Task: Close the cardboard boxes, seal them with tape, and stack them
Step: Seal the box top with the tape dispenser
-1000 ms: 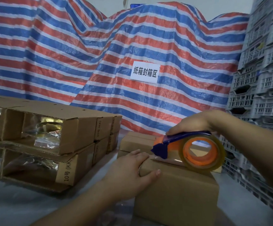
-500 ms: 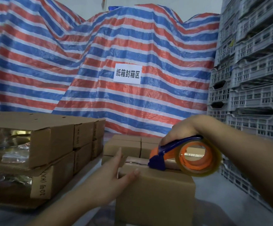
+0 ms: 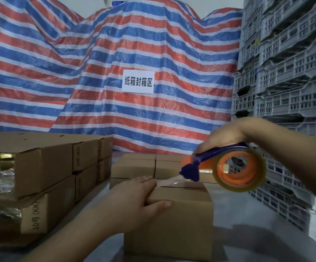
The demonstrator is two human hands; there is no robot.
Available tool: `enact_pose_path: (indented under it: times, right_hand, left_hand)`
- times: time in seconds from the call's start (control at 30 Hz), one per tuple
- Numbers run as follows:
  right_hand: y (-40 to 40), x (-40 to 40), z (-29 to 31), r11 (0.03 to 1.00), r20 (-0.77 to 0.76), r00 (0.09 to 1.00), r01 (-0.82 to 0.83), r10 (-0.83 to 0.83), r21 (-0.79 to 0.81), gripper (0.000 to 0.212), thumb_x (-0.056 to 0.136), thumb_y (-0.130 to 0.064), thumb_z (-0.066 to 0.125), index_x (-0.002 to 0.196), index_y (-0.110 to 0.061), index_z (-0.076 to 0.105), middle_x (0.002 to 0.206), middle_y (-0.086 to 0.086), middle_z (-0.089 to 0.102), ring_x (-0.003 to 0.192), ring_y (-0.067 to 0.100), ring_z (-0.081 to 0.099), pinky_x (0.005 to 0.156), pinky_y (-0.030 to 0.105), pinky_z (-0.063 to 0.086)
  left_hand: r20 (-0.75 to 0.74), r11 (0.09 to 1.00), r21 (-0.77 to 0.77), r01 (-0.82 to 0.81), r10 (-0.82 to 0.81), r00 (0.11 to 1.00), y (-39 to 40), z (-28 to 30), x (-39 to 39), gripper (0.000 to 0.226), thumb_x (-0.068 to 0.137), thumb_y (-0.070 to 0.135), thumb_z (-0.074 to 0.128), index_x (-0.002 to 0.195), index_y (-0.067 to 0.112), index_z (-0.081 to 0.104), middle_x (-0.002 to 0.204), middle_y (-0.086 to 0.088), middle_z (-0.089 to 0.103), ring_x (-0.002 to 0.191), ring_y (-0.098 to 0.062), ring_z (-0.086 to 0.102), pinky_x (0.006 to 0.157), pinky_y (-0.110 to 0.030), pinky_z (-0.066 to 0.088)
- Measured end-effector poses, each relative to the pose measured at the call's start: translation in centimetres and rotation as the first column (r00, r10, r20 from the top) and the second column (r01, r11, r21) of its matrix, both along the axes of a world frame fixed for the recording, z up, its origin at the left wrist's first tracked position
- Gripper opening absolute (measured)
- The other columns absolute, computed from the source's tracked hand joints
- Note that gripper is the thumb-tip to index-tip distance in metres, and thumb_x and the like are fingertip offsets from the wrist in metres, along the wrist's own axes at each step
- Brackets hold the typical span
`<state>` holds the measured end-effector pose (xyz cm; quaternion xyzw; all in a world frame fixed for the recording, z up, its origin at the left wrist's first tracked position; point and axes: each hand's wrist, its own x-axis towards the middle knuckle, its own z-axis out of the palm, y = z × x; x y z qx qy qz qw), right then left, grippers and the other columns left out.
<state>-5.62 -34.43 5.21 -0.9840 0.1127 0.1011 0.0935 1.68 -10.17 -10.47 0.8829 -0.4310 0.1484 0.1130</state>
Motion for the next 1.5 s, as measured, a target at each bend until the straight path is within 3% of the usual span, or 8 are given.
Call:
enact_pose_path:
  times: [0.1,0.33,0.47,0.6,0.73,1.1,1.23,1.5]
  right_hand:
    - [-2.7,-1.8,-0.5,0.996,-0.070,0.996,0.062,-0.058,0.070,0.039,0.100,-0.056,0.045,0.081,-0.037,0.074,0.074,0.001,0.066,0.058,0.013,0.058,0.067,0.026,0.048]
    - [-4.9,-1.5,-4.1,0.983,-0.041,0.990,0.136,-0.132,0.125,0.047,0.096,-0.063,0.050,0.088,-0.018,0.063,0.062,-0.005,0.061,0.051,0.010,0.055,0.061,0.024,0.048]
    - [-5.1,-1.9,-4.5,0.974,-0.028,0.990,0.139,-0.136,0.180,0.046,0.098,-0.061,0.047,0.088,-0.019,0.063,0.059,-0.006,0.062,0.048,0.008,0.056,0.056,0.020,0.048]
    - [-4.5,-2.3,-4.1,0.991,0.013,0.997,0.080,-0.081,0.108,0.041,0.103,-0.054,0.043,0.079,-0.026,0.060,0.051,-0.011,0.061,0.043,0.004,0.056,0.049,0.013,0.046]
    - [-5.0,-2.6,-4.7,0.986,0.000,0.996,0.094,-0.095,0.138,0.046,0.100,-0.059,0.044,0.080,-0.022,0.061,0.052,-0.009,0.061,0.042,0.006,0.055,0.051,0.015,0.047]
    - [-9.4,-4.1,-6.6,0.919,0.062,0.995,-0.092,0.074,0.384,0.035,0.098,-0.056,0.048,0.085,-0.036,0.074,0.084,0.007,0.060,0.068,0.019,0.054,0.066,0.028,0.045]
    - [-11.1,-6.6,-5.3,0.912,0.043,0.998,-0.048,0.034,0.408,0.041,0.095,-0.059,0.049,0.070,-0.042,0.077,0.067,-0.009,0.068,0.055,0.007,0.060,0.057,0.018,0.049]
    - [-5.0,-4.4,-4.8,0.937,0.017,0.998,0.064,-0.061,-0.343,0.066,0.070,-0.079,0.052,0.093,-0.020,0.072,0.083,0.001,0.074,0.072,0.021,0.071,0.079,0.037,0.059]
  left_hand:
    - [-0.001,1.000,-0.005,0.007,-0.007,1.000,0.0,-0.1,0.0,0.081,0.085,0.080,0.032,0.152,0.034,0.029,0.159,0.014,0.027,0.144,-0.004,0.024,0.115,-0.024,0.020]
    - [-0.152,0.996,0.038,0.078,-0.072,0.986,0.0,1.2,0.3,0.082,0.082,0.081,0.037,0.153,0.046,0.016,0.153,0.019,0.035,0.133,-0.003,0.038,0.112,-0.026,0.033]
    - [-0.055,0.978,0.206,0.034,-0.023,0.998,-2.6,3.4,-1.1,0.073,0.077,0.088,0.035,0.130,0.040,0.048,0.119,0.012,0.059,0.102,-0.005,0.056,0.092,-0.031,0.051]
    - [-0.017,0.979,0.142,0.145,-0.144,0.989,-6.8,3.0,-2.8,0.076,0.079,0.085,0.039,0.139,0.038,0.040,0.133,0.011,0.053,0.111,-0.009,0.052,0.090,-0.031,0.046]
    - [0.025,0.974,0.160,0.158,-0.165,0.986,-7.9,1.4,-3.0,0.081,0.079,0.084,0.037,0.148,0.044,0.021,0.138,0.014,0.050,0.098,-0.002,0.043,0.064,-0.016,0.026]
    - [0.050,0.976,0.194,0.102,-0.114,0.992,-7.6,0.9,-2.5,0.089,0.081,0.085,0.031,0.154,0.038,0.010,0.162,0.011,0.019,0.142,-0.012,0.029,0.101,-0.026,0.022]
    - [0.056,0.975,0.194,0.106,-0.119,0.991,-7.5,0.6,-2.5,0.088,0.081,0.086,0.029,0.153,0.043,0.001,0.163,0.012,0.015,0.144,-0.013,0.026,0.107,-0.032,0.025]
    - [0.037,0.970,0.179,0.166,-0.175,0.984,-7.3,0.5,-2.5,0.065,0.083,0.083,0.029,0.139,0.066,-0.001,0.162,0.011,0.017,0.143,-0.017,0.028,0.102,-0.037,0.028]
